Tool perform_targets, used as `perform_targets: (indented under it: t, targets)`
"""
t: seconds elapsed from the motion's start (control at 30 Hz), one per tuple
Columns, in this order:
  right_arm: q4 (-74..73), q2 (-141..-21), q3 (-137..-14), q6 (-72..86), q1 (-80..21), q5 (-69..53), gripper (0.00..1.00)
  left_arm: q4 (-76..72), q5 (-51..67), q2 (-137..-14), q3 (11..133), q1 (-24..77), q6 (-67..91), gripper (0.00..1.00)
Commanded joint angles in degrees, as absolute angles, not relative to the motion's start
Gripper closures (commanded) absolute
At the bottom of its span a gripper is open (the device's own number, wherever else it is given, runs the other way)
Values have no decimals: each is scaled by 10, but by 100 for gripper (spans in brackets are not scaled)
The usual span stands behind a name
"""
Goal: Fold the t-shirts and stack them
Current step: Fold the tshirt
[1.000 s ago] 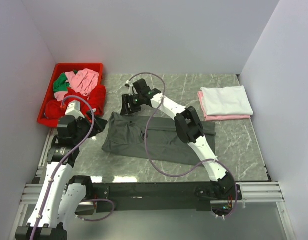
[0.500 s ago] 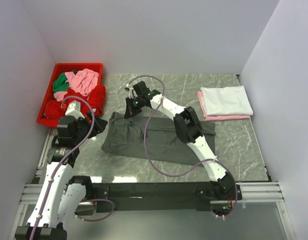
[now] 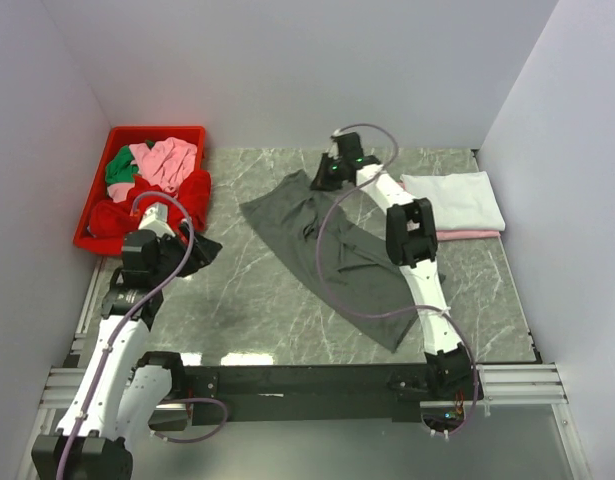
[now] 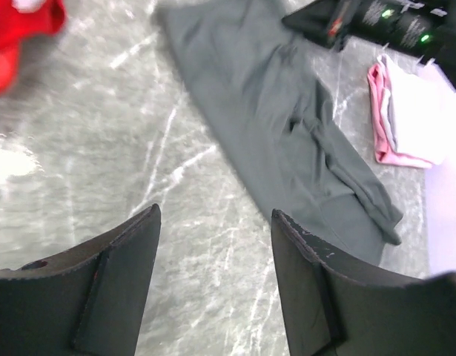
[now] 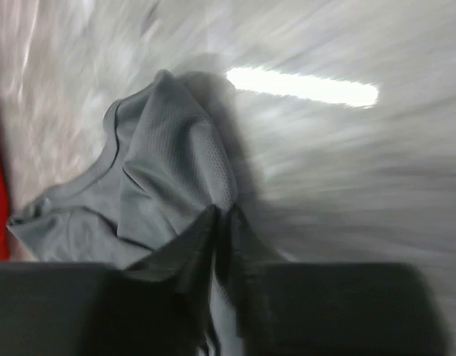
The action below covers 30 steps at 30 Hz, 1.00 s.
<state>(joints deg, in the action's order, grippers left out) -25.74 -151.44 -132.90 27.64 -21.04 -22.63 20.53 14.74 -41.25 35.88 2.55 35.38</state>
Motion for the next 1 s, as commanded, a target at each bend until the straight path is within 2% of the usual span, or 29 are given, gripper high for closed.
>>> perform_targets:
  t: [0.0, 0.03, 0.1, 0.13, 0.2, 0.23, 0.3, 0.37, 0.4, 0.47, 0.53, 0.6, 0.67, 0.7, 0.73, 0.77, 0.8, 0.83, 0.87, 0.97]
  targets:
    - [-235, -1467, -1377, 269, -187, -192, 77, 124, 195, -431, 333, 25, 392, 33]
    - [-237, -1464, -1400, 254, -178, -196, 60, 107, 200, -439, 327, 25, 402, 32]
    - [-233, -1444, -1403, 222, -167, -199, 47, 47, 225, -478, 310, 25, 433, 30]
    - [-233, -1435, -1399, 208, -156, -213, 36, 31, 232, -498, 310, 25, 442, 30]
    - [-230, -1399, -1385, 162, -144, -270, 26, 11, 251, -576, 329, 26, 464, 30]
    - [-227, -1384, -1352, 143, -140, -299, 15, 4, 250, -606, 341, 31, 469, 31]
    - [-227, -1323, -1281, 78, -134, -361, 5, -16, 222, -695, 383, 44, 474, 32]
    - [-236, -1243, -1223, 6, -137, -379, 4, -10, 184, -784, 439, 73, 481, 32]
    - [-242, -1212, -1155, -39, -140, -382, 4, -4, 153, -817, 461, 93, 486, 32]
    - [-223, -1106, -1072, -114, -152, -330, 4, -2, 127, -906, 523, 112, 501, 35]
    - [-184, -1026, -930, -151, -160, -274, 4, -2, 96, -953, 557, 126, 518, 36]
    - [-84, -904, -779, -175, -162, -213, 4, -2, 77, -1008, 600, 130, 523, 41]
    - [-6, -803, -685, -148, -156, -168, 4, 40, 36, -1064, 660, 131, 531, 42]
    - [37, -779, -624, -135, -152, -150, 0, 77, 26, -1082, 681, 130, 528, 43]
    - [27, -763, -613, -134, -136, -198, 0, 92, 18, -1099, 700, 131, 526, 43]
    - [-50, -752, -616, -157, -129, -241, 2, 104, 9, -1126, 729, 131, 524, 44]
    - [-88, -750, -631, -168, -125, -270, 12, 118, 4, -1138, 740, 131, 520, 44]
    - [-113, -746, -631, -176, -114, -319, 14, 126, 2, -1148, 750, 131, 513, 47]
    - [-133, -727, -624, -187, -112, -338, 14, 128, 2, -1165, 767, 130, 509, 56]
    - [-137, -678, -578, -201, -111, -372, 14, 150, -14, -1200, 811, 126, 496, 66]
